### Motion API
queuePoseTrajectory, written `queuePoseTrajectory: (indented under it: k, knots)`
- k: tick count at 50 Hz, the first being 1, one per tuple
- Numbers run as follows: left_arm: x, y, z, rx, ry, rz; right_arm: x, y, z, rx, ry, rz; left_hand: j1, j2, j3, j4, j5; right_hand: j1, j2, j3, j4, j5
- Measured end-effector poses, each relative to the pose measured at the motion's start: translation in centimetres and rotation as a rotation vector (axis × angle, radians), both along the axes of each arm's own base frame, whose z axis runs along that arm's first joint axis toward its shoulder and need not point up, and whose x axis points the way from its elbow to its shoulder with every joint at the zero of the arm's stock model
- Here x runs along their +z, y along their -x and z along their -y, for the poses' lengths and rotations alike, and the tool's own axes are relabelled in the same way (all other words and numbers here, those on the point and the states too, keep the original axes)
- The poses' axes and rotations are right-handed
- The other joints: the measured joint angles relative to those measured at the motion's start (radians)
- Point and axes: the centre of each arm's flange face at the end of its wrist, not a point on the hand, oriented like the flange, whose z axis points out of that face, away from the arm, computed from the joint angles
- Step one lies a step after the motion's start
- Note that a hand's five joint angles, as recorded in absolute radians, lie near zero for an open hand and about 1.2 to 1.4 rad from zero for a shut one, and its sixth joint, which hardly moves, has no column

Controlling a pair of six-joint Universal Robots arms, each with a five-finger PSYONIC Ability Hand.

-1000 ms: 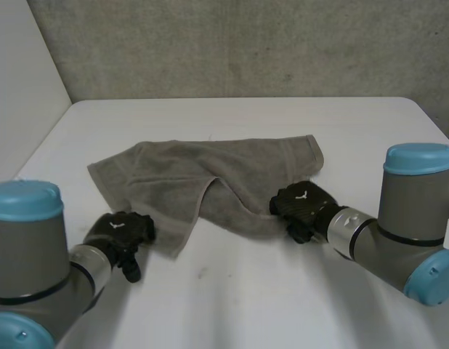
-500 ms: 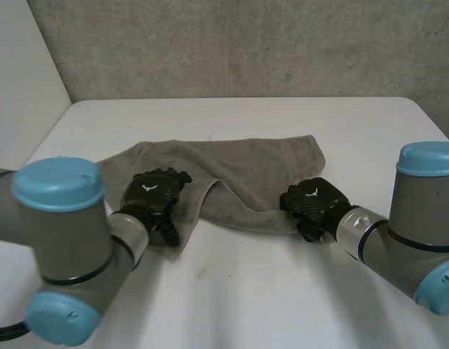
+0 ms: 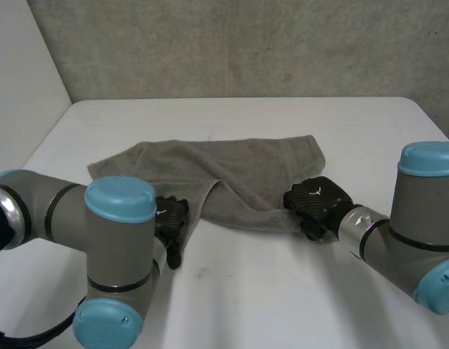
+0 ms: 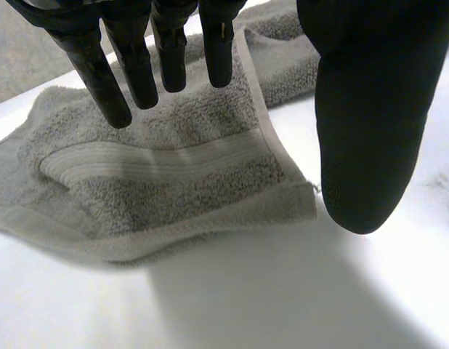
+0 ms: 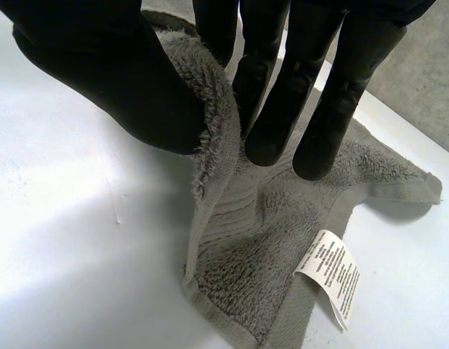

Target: Fold the towel.

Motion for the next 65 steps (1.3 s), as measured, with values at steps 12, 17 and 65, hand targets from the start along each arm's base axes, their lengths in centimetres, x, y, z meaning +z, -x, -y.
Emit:
queuePoseTrajectory:
  k: [12, 17, 65]
  knots:
    - [-1.3, 0.0, 0.3, 0.000, -0.017, 0.033, -0.1, 0.0, 0.0, 0.000, -0.002, -0.001, 0.135, 0.135, 0.136, 0.129, 0.132, 0.000, 0.000, 0.000, 0.000, 0.000]
    - [-1.8, 0.0, 0.6, -0.001, -0.018, 0.043, -0.2, 0.0, 0.0, 0.000, -0.005, -0.002, 0.274, 0.273, 0.271, 0.271, 0.269, 0.000, 0.000, 0.000, 0.000, 0.000]
    - [12.1, -5.8, 5.4, 0.112, 0.336, 0.020, 11.2, 4.0, 3.1, -0.136, 0.181, 0.056, 0.871, 0.900, 0.899, 0.900, 0.893, 0.000, 0.000, 0.000, 0.000, 0.000]
